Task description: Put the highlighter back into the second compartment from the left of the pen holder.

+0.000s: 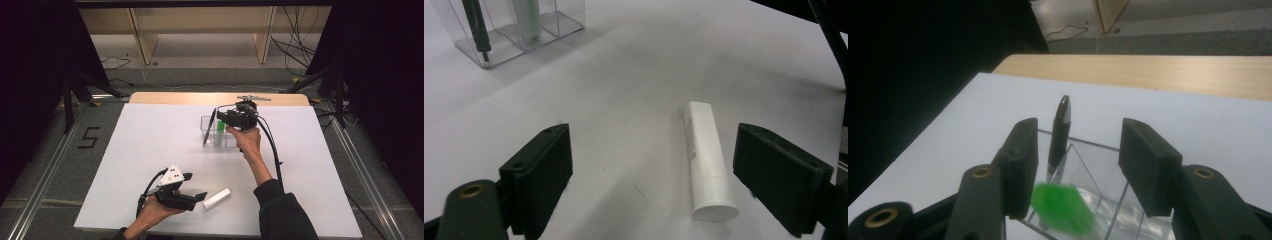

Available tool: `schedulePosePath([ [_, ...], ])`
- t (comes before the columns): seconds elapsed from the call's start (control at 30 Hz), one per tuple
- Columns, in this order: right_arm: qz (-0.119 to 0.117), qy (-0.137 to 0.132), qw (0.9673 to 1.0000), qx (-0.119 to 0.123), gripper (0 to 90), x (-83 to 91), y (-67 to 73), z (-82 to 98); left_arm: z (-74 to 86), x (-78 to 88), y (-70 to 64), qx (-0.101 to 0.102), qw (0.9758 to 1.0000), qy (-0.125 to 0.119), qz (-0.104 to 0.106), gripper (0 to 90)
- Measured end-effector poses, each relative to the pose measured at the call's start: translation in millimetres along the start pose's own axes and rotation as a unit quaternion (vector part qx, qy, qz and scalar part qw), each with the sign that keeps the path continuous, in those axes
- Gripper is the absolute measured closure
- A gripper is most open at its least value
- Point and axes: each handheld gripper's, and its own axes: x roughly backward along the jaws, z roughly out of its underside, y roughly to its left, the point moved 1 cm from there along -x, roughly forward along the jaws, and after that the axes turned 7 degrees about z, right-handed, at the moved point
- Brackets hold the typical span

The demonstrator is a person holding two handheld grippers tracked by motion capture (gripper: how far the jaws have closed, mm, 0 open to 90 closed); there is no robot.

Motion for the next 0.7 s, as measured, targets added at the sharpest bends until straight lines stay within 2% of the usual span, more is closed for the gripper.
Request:
schedulePosePath([
  [0.13, 0.004, -0.006, 1.0, 0.002, 48.6, 9.5, -2.7, -1.7, 0.0, -0.4, -0.3, 0.0, 1.0, 0.001, 0.001, 15.7],
  [0.4, -0.012, -0.013, 0.9998, 0.01, 44.2, 29.0, -1.7, 2.8, 0.6, -1.3, -0.2, -0.002, 1.0, 0.005, 0.001, 15.7],
  [0.5, -0.029, -0.013, 0.9994, 0.016, 43.5, 41.4, -0.1, 13.3, 0.5, -1.2, -0.4, -0.003, 1.0, 0.004, 0.001, 15.7],
  [0.7, -0.037, -0.011, 0.9986, 0.038, 41.6, 53.5, 3.2, 27.3, 0.6, -1.8, -1.3, -0.002, 1.0, 0.005, 0.002, 15.7],
])
